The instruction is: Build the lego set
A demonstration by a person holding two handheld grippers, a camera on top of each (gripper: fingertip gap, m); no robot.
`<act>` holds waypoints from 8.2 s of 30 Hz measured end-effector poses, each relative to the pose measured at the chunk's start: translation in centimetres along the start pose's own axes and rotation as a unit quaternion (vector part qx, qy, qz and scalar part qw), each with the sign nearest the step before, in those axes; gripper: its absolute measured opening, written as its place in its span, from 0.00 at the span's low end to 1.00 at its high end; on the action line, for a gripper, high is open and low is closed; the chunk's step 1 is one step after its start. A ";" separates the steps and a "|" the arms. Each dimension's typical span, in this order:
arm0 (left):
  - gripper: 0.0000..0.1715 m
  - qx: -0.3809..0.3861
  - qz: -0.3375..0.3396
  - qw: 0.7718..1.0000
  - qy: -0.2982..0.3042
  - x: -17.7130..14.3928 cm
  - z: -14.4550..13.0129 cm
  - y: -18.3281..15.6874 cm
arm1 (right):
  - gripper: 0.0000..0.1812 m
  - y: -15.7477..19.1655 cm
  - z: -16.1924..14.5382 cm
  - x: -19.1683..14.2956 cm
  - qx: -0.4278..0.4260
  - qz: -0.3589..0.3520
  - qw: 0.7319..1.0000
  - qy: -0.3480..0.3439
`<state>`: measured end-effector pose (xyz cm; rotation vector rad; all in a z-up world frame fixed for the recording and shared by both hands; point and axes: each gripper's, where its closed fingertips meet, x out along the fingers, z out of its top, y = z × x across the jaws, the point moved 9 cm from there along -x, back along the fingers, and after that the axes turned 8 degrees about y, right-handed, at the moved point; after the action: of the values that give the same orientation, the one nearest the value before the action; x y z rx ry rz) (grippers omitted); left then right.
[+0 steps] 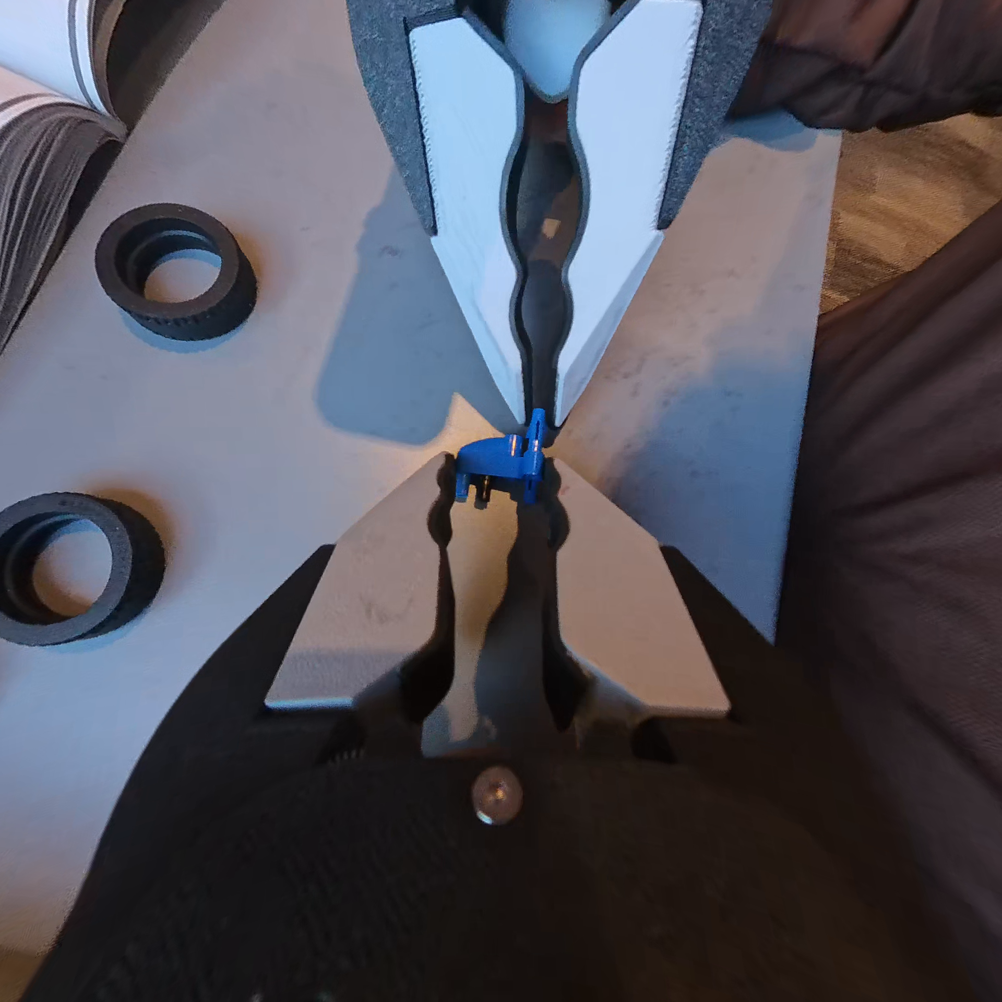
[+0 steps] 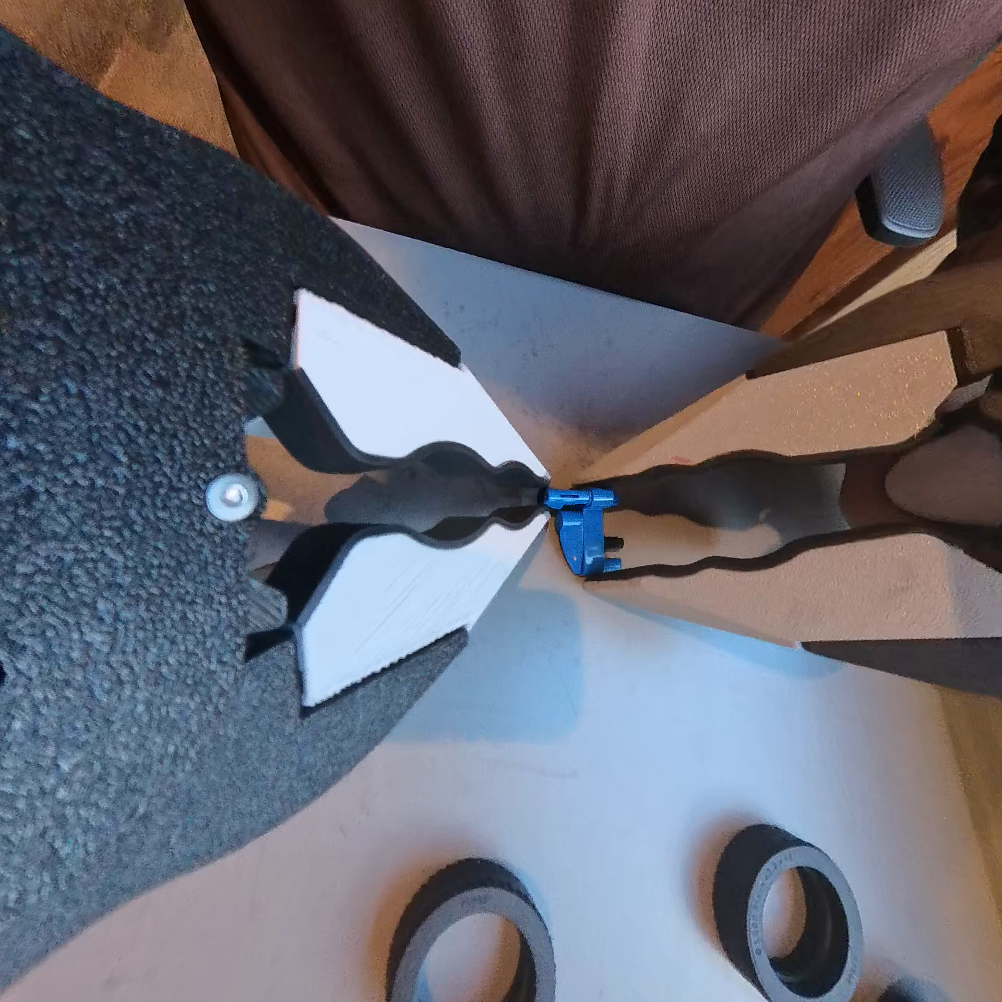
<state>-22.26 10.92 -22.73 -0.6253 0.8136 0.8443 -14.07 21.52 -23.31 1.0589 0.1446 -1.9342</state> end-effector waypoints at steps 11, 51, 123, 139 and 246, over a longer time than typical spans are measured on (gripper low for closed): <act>0.17 -0.010 -0.002 0.999 -0.031 0.0 -0.6 0.2 | 0.03 0.0 0.1 0.1 0.000 -0.009 1.000 0.002; 0.17 -0.111 0.013 0.991 -0.075 -0.5 -1.0 2.0 | 0.08 -0.3 -0.3 -0.3 0.025 -0.142 0.989 -0.016; 0.18 -0.082 -0.132 0.943 -0.294 -3.8 3.7 2.0 | 0.02 1.0 -0.5 -6.3 0.043 -0.040 0.942 -0.330; 0.17 0.054 -0.023 0.995 -0.079 -2.6 4.9 2.6 | 0.10 0.8 -0.9 -5.7 0.025 -0.131 0.966 -0.222; 0.03 0.060 -0.026 0.997 -0.032 -0.9 1.3 1.9 | 0.03 -0.3 0.2 -1.9 -0.019 -0.122 0.991 -0.058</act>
<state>-23.70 12.55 -21.61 -0.5090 0.7798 0.7595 -13.93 22.85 -21.89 0.9349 0.2543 -2.1988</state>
